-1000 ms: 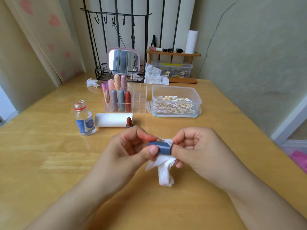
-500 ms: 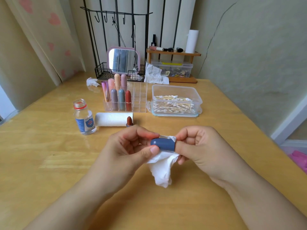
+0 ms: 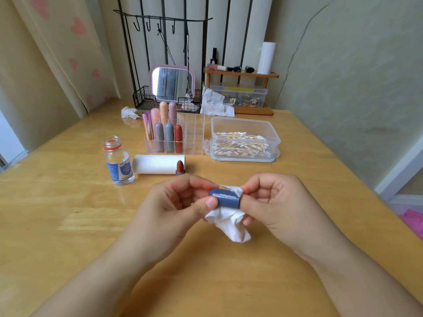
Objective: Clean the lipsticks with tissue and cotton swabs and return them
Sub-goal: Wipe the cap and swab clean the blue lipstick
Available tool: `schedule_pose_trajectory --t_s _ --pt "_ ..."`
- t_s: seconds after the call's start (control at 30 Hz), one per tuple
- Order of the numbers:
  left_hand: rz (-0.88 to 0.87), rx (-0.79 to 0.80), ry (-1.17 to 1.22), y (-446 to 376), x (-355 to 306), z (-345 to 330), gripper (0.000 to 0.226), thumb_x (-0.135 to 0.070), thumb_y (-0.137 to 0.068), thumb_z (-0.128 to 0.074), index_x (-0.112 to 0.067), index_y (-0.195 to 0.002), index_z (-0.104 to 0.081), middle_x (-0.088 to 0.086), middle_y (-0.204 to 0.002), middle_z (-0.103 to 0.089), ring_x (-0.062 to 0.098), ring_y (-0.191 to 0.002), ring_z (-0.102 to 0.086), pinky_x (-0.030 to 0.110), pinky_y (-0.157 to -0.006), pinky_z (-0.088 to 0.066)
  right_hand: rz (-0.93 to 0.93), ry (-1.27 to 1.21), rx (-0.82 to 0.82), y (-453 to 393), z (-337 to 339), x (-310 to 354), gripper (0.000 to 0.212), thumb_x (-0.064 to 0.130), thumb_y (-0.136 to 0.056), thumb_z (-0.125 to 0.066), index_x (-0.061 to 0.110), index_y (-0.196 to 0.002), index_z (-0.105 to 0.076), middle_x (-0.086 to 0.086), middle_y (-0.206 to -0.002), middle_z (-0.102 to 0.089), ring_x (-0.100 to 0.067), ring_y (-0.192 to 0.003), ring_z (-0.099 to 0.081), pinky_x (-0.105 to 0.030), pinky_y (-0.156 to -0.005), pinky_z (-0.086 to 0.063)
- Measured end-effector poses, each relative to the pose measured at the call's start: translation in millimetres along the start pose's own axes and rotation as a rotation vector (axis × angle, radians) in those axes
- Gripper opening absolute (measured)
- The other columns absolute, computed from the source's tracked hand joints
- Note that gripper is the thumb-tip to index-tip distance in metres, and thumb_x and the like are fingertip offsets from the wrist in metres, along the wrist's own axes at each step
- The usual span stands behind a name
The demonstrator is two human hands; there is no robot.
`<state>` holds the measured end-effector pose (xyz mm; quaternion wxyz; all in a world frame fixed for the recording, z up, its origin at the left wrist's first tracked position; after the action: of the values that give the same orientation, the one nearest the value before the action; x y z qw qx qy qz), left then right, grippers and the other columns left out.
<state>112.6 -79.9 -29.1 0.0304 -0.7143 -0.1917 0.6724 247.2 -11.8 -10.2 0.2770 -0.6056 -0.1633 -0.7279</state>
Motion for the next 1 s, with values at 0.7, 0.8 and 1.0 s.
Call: schedule_pose_trajectory --t_s 0.7,0.8,1.0 --pt "0.006 -0.010 -0.044 0.0 5.8 0.0 0.024 -0.036 -0.069 -0.072 -0.020 -0.086 -0.067 0.000 -0.082 -0.067 0.009 -0.077 -0.061 0.017 -0.070 -0.049 0.055 0.012 -0.014 -2.1 0.9 1.0 0.026 -0.009 -0.077 -0.067 0.013 -0.064 -0.063 -0.007 -0.063 -0.063 -0.011 -0.048 -0.057 -0.019 -0.052 -0.048" --pt "0.031 -0.018 -0.180 -0.4 4.3 -1.5 0.029 -0.039 -0.086 -0.062 -0.010 -0.081 -0.061 -0.004 -0.059 -0.057 0.006 -0.057 -0.050 0.012 -0.056 -0.040 0.148 0.157 -0.048 1.7 0.1 6.1 0.024 -0.004 -0.075 -0.067 0.018 -0.065 -0.065 -0.003 -0.061 -0.062 -0.012 -0.054 -0.056 -0.025 -0.056 -0.049" --pt "-0.008 0.038 -0.093 -1.0 1.0 -2.7 0.024 -0.019 -0.083 -0.062 0.004 -0.088 -0.058 0.001 -0.062 -0.062 0.010 -0.055 -0.055 0.018 -0.058 -0.047 0.112 0.046 -0.015 0.5 -1.0 4.1 0.029 -0.008 -0.077 -0.065 0.016 -0.061 -0.064 -0.014 -0.066 -0.067 -0.013 -0.051 -0.059 -0.021 -0.053 -0.051"
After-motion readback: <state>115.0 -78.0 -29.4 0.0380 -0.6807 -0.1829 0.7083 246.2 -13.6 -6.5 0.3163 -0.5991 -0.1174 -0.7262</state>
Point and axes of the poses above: each hand's wrist, its own y-axis away from the middle knuckle, its own z-axis out of the back of the hand, x = y × z, the point moved 7 cm from there along -y, towards the middle knuckle
